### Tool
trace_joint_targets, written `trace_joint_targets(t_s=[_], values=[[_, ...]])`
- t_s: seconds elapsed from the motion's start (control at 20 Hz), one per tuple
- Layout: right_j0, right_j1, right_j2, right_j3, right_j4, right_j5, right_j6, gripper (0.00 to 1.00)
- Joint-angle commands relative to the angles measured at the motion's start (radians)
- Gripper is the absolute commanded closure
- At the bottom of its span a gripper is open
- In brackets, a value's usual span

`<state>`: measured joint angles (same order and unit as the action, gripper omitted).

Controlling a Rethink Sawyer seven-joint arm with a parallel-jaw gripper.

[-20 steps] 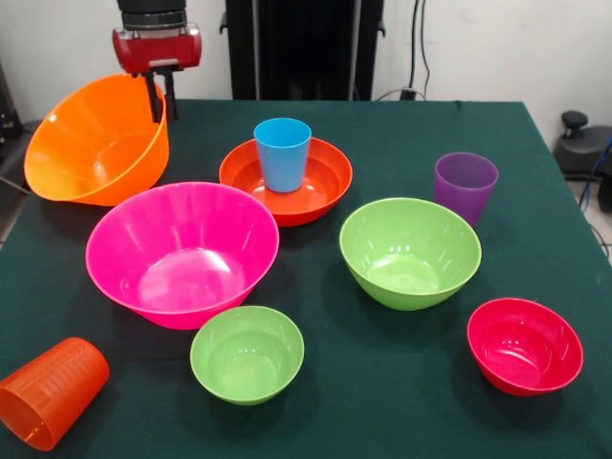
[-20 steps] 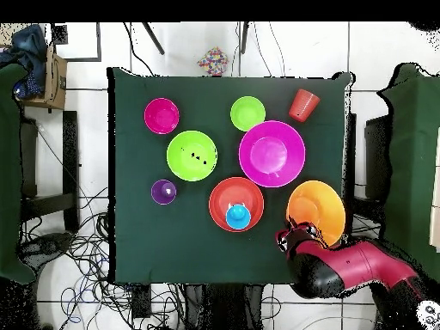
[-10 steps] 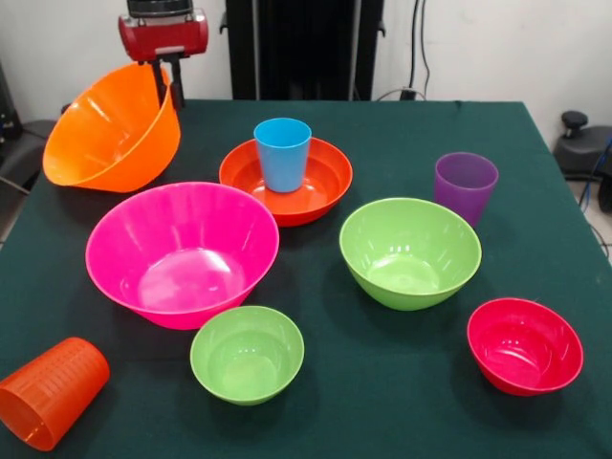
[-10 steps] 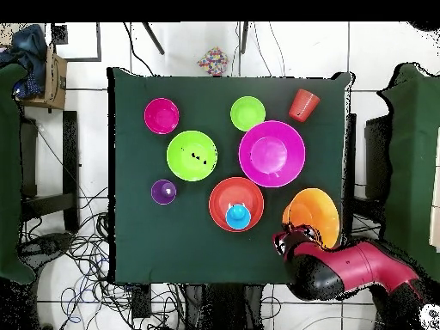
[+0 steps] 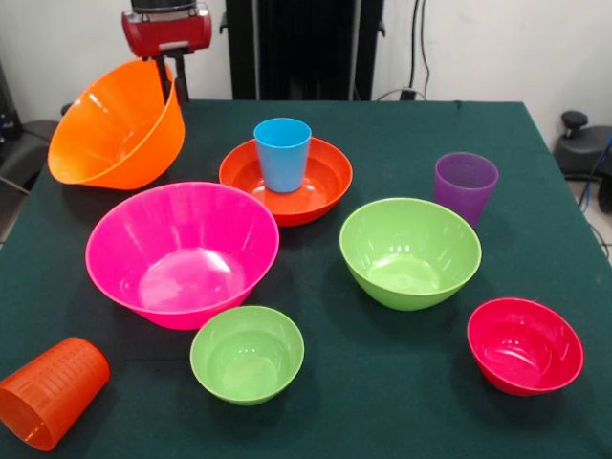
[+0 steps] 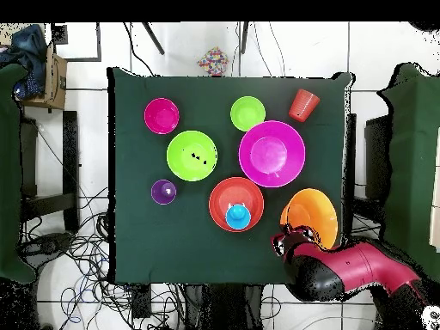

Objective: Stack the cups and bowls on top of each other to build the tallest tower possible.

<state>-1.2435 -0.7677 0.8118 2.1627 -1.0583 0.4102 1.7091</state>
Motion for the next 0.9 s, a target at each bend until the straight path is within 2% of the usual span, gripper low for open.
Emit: trace_joint_targets(t_s=[0.05, 0.4, 0.7, 0.9], values=[[0.006, -0.003, 0.075, 0.045, 0.032, 0.145, -0.328, 1.00], [-0.022, -0.015, 0.109, 0.057, 0.071, 0.177, -0.352, 1.00], [-0.067, -0.088, 0.203, 0.100, 0.173, 0.225, -0.374, 1.00], [-0.083, -0.109, 0.245, 0.110, 0.204, 0.253, -0.367, 1.00]])
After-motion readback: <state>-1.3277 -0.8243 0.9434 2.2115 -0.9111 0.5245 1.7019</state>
